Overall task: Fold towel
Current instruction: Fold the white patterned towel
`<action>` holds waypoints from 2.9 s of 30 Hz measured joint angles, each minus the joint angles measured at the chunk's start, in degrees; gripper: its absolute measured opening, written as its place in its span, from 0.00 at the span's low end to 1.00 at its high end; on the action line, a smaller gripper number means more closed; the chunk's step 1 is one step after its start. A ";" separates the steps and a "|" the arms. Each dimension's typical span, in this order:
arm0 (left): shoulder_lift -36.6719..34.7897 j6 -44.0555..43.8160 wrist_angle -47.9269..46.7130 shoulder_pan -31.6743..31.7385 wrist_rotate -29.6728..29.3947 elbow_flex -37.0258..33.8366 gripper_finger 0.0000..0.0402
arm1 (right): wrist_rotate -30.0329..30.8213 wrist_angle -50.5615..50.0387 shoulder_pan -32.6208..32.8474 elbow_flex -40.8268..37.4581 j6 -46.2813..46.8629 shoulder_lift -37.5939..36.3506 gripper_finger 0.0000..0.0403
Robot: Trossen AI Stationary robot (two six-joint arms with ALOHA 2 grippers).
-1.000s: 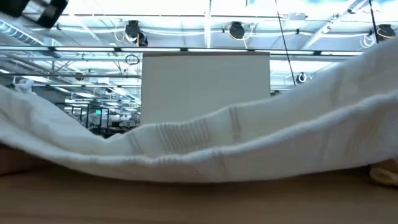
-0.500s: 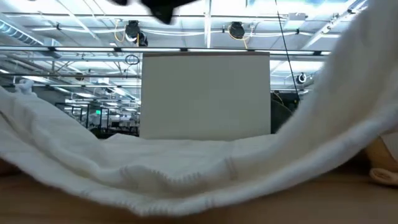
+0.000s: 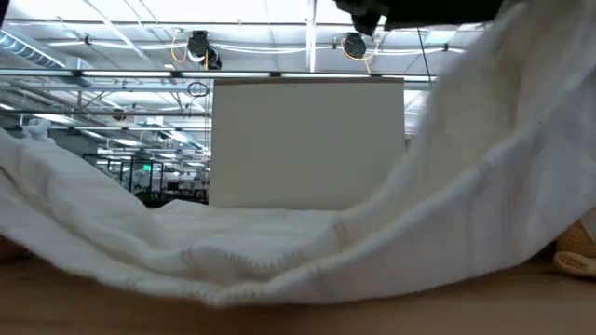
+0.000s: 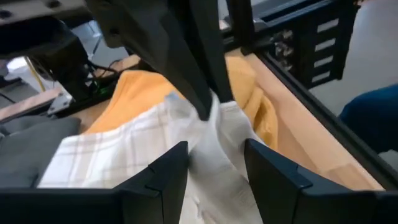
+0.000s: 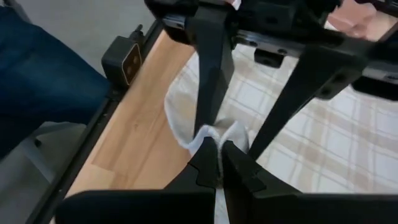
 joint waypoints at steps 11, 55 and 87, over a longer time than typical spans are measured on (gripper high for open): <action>-0.73 -5.46 -3.48 -0.08 1.92 0.91 0.41 | 0.06 -4.20 -0.62 0.02 2.97 0.01 0.00; -1.84 -5.33 -8.01 1.33 -2.94 1.39 0.06 | 1.61 -3.09 -3.85 0.01 2.93 -0.01 0.00; -7.01 -9.75 -30.76 -6.12 -11.13 1.35 0.01 | 6.11 -44.12 3.56 -0.13 34.04 7.49 0.37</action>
